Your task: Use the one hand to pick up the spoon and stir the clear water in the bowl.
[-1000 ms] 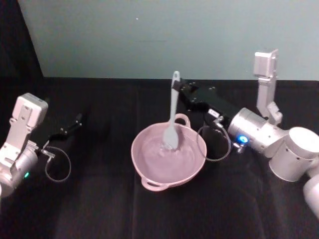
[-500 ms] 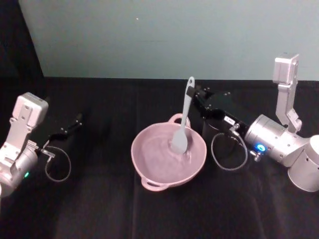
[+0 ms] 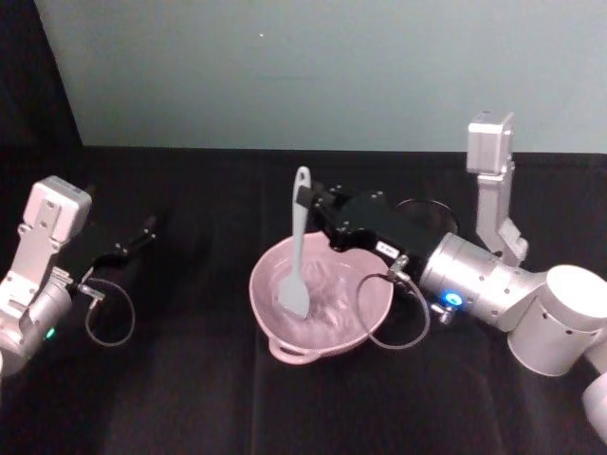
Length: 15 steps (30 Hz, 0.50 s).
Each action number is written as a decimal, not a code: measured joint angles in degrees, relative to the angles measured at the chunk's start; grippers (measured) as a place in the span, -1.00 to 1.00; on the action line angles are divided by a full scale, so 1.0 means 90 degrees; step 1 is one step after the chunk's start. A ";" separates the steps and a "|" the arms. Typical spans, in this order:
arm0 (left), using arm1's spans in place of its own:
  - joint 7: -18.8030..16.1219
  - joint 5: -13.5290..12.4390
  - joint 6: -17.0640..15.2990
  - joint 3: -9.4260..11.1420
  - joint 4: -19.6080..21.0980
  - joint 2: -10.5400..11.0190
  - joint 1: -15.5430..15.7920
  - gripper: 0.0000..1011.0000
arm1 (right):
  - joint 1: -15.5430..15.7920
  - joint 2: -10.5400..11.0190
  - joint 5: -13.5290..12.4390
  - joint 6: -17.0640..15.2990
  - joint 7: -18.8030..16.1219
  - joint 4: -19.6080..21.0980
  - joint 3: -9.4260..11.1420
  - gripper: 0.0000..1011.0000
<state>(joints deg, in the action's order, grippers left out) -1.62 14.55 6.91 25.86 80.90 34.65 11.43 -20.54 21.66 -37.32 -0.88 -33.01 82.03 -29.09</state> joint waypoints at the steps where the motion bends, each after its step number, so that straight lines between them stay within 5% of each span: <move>1: 0.0000 0.0000 0.0000 0.0000 0.0000 0.0000 0.0000 1.00 | -0.0017 -0.0022 0.0000 0.0000 -0.0005 -0.0016 -0.0020 -0.78; 15: 0.0000 0.0000 0.0000 0.0000 0.0000 0.0000 0.0000 1.00 | -0.0543 -0.0425 0.0037 0.0172 -0.0097 -0.0836 -0.0188 -0.78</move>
<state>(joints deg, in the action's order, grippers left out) -1.62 14.55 6.91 25.86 80.90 34.65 11.43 -25.43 17.83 -36.99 0.67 -33.88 74.51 -30.78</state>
